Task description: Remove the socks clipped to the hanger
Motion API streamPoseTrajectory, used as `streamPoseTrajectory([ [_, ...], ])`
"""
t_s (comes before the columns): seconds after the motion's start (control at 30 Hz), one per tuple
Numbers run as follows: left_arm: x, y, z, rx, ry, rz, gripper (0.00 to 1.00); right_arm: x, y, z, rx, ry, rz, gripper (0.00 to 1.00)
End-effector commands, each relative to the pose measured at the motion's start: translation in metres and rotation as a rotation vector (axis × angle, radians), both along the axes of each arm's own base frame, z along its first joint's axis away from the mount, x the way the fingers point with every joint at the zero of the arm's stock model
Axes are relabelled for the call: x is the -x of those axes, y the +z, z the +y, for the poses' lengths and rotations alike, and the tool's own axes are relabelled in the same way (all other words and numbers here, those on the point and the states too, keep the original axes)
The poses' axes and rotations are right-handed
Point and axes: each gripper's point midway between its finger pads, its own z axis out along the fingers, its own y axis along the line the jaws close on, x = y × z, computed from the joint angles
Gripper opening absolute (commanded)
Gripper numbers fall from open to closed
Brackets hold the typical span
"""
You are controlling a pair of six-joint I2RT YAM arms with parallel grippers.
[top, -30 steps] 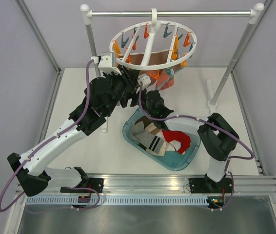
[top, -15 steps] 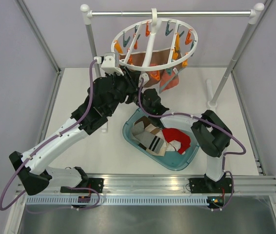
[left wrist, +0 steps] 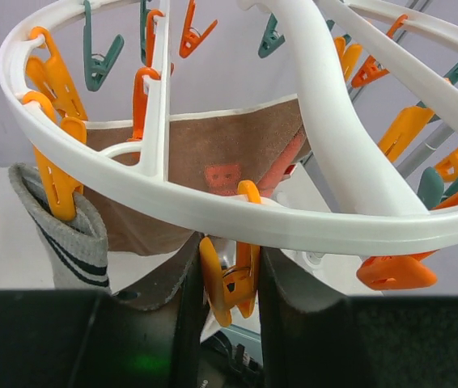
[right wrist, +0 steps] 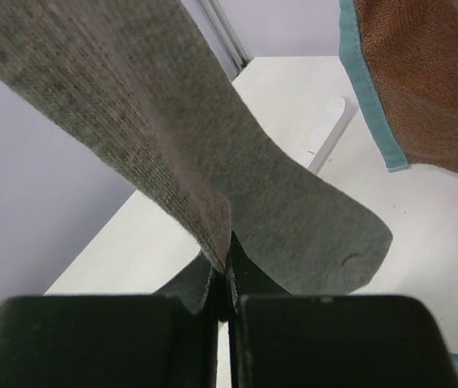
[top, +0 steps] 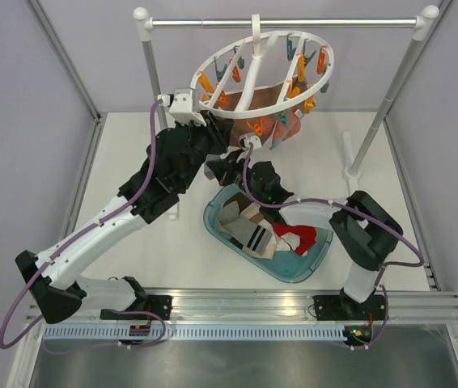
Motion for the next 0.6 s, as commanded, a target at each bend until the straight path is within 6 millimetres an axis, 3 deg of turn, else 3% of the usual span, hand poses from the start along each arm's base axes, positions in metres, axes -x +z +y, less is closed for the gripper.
streamPoseTrajectory([
  [0.0, 0.005, 0.012, 0.001, 0.007, -0.017, -0.041, 0.28, 0.010, 0.044, -0.016, -0.064, -0.019, -0.090, 0.01],
  [0.17, 0.014, 0.009, 0.002, 0.008, -0.053, -0.041, 0.50, 0.020, 0.056, -0.032, -0.038, -0.041, -0.111, 0.01],
  [0.4, 0.040, 0.014, 0.006, -0.003, -0.154, -0.054, 0.63, 0.030, 0.059, -0.045, 0.027, -0.045, -0.114, 0.01],
  [0.57, 0.065, 0.018, 0.005, -0.025, -0.265, -0.076, 0.66, 0.036, 0.061, -0.052, 0.056, -0.047, -0.118, 0.01],
])
